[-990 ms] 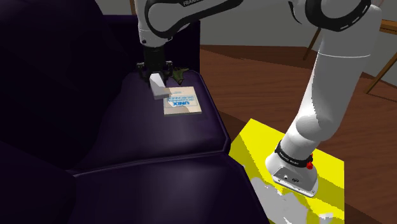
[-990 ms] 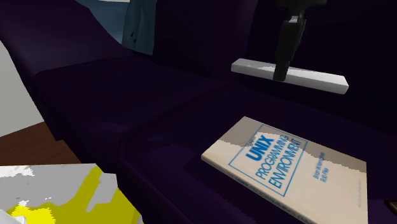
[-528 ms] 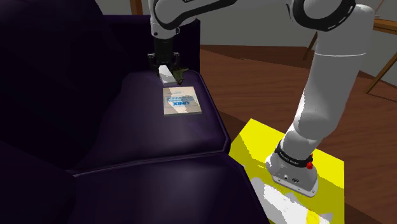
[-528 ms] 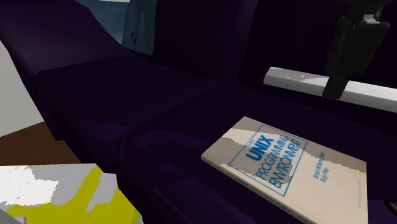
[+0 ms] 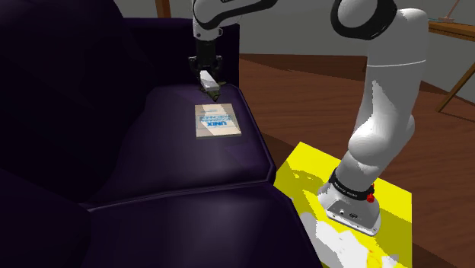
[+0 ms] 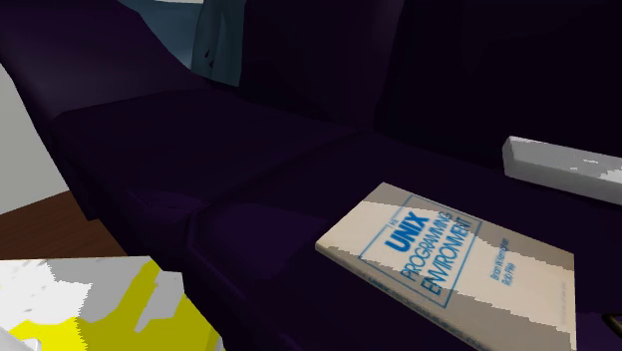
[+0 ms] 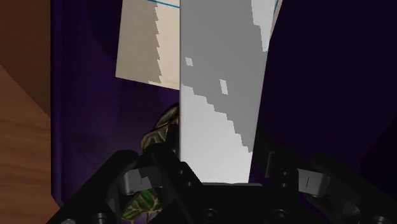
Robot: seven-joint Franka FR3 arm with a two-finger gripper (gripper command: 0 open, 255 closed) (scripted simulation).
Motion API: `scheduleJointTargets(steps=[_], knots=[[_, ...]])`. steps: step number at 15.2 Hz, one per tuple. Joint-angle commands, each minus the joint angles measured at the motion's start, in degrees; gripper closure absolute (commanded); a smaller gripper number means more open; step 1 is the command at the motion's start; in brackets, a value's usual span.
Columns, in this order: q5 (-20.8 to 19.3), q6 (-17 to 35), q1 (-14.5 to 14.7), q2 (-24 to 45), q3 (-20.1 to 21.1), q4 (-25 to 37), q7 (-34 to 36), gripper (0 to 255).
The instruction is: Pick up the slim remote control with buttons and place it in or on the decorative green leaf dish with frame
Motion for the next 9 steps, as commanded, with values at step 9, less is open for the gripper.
scheduleJointTargets(steps=[9], knots=[[-2.11,-8.69,-3.57,14.80,-3.51,23.52,-9.38,255]])
